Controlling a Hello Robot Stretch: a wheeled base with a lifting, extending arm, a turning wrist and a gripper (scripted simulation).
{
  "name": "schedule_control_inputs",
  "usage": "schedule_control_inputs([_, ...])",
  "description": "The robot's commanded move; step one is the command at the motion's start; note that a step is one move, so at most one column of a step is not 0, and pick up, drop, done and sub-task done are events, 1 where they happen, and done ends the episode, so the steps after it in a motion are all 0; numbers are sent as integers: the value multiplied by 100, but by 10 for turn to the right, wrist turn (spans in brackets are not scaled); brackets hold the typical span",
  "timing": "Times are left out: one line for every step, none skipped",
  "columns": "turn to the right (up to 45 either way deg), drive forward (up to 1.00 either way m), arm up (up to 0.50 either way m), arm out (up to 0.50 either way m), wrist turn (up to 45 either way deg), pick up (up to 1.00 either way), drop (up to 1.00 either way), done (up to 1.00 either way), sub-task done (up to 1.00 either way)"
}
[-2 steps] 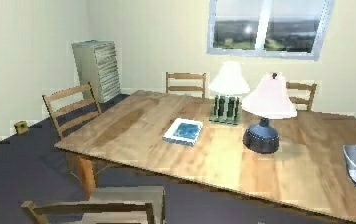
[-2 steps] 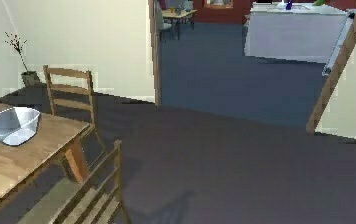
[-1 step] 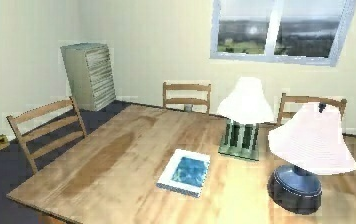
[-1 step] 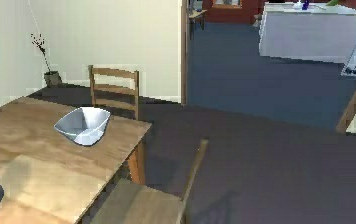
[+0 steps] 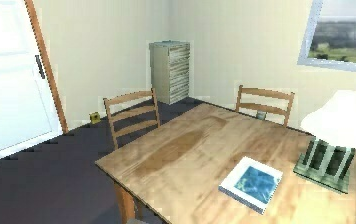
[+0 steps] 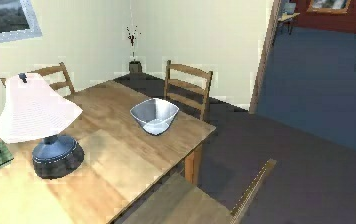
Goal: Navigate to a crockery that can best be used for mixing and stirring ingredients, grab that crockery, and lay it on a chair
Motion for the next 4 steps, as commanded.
schedule_control_inputs([0,0,50,0,0,0,0,0,0])
schedule_control_inputs([0,0,38,0,0,0,0,0,0])
schedule_control_inputs([0,0,0,46,0,0,0,0,0])
schedule_control_inputs([0,0,0,0,450,0,0,0,0])
